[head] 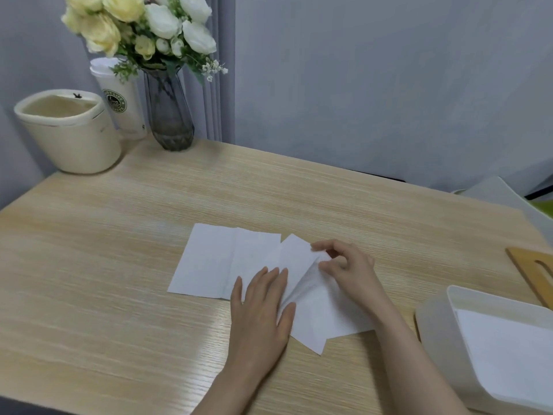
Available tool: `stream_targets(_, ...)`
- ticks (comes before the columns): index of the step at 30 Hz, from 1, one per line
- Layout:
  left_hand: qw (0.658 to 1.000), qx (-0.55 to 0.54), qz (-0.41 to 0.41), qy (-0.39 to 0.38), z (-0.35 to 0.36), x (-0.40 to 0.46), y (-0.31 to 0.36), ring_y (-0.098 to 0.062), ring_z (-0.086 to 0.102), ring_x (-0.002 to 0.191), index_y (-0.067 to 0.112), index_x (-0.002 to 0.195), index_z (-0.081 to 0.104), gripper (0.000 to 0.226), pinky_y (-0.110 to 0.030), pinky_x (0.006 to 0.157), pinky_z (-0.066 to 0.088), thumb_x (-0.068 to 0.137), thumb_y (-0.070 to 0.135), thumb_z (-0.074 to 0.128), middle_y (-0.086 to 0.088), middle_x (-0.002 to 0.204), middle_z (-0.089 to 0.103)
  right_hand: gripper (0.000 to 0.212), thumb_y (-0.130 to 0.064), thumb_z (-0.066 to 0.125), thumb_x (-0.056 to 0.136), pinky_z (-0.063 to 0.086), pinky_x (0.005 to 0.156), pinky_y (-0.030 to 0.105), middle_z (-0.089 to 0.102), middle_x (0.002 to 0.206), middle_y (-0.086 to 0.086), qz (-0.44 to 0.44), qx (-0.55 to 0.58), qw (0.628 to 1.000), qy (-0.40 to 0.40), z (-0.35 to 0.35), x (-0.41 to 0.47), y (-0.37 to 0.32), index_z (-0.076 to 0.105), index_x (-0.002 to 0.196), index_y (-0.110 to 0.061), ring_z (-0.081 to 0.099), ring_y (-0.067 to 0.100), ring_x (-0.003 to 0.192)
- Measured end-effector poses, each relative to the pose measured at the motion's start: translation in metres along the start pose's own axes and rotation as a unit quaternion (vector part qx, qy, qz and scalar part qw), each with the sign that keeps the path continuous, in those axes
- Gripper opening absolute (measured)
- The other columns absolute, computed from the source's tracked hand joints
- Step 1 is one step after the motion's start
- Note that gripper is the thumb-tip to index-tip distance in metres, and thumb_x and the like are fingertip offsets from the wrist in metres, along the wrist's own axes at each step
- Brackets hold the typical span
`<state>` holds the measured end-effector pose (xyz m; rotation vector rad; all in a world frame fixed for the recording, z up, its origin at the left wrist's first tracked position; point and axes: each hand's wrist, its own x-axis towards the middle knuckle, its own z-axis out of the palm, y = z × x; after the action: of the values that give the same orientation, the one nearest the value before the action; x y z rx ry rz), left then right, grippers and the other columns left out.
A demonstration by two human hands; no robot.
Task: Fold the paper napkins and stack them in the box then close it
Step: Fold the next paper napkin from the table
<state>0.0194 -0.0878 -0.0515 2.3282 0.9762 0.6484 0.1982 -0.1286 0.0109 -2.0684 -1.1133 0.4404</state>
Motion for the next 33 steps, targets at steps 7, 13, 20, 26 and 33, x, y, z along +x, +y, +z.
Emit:
stream_targets(7, 0.999, -0.021, 0.033, -0.017, 0.006, 0.020, 0.021, -0.007, 0.036, 0.141, 0.020, 0.133, 0.058, 0.037, -0.025, 0.117, -0.008, 0.100, 0.035, 0.050, 0.008, 0.137, 0.059, 0.041, -0.004, 0.065, 0.083, 0.029, 0.108, 0.050, 0.065, 0.104, -0.019, -0.019, 0.054, 0.998, 0.028, -0.023, -0.025, -0.001, 0.065, 0.098, -0.042, 0.055, 0.004, 0.105)
stream_targets(13, 0.996, -0.079, 0.042, 0.000, -0.001, 0.017, 0.033, 0.003, 0.059, 0.101, 0.024, 0.105, 0.073, 0.022, -0.024, 0.119, 0.012, 0.099, 0.019, 0.052, 0.012, 0.098, 0.074, 0.038, -0.017, 0.071, 0.083, 0.020, 0.099, 0.032, 0.059, 0.096, -0.021, -0.059, -0.038, 0.996, 0.056, -0.030, -0.035, 0.002, 0.059, 0.091, -0.052, 0.042, -0.009, 0.107)
stream_targets(20, 0.982, -0.183, -0.036, -0.019, -0.013, 0.003, 0.028, -0.003, 0.055, 0.086, 0.027, 0.095, 0.074, 0.020, -0.019, 0.087, 0.042, 0.096, 0.033, 0.054, 0.011, 0.083, 0.072, 0.015, -0.032, 0.078, 0.074, 0.024, 0.094, 0.027, 0.064, 0.101, -0.021, -0.001, 0.029, 1.000, -0.002, -0.032, -0.040, 0.012, 0.064, 0.078, -0.037, 0.048, -0.008, 0.109)
stream_targets(26, 0.886, -0.428, -0.174, -0.036, -0.021, -0.003, 0.032, -0.014, 0.065, 0.075, 0.026, 0.085, 0.076, 0.019, -0.028, 0.068, 0.046, 0.081, 0.037, 0.061, 0.000, 0.080, 0.074, 0.035, -0.023, 0.085, 0.066, 0.054, 0.068, 0.023, 0.074, 0.093, 0.006, 0.110, 0.344, 0.932, -0.039, -0.019, -0.058, 0.010, 0.068, 0.096, -0.014, 0.070, 0.023, 0.088)
stream_targets(33, 0.833, -0.484, -0.267, 0.000, -0.016, -0.009, 0.032, -0.020, 0.073, 0.079, 0.015, 0.094, 0.073, 0.013, -0.026, 0.063, 0.053, 0.095, 0.012, 0.061, -0.004, 0.086, 0.077, 0.031, -0.005, 0.068, 0.080, 0.049, 0.053, 0.021, 0.074, 0.096, 0.014, 0.173, 0.429, 0.885, -0.044, 0.013, -0.081, 0.010, 0.060, 0.110, -0.004, 0.071, 0.020, 0.075)
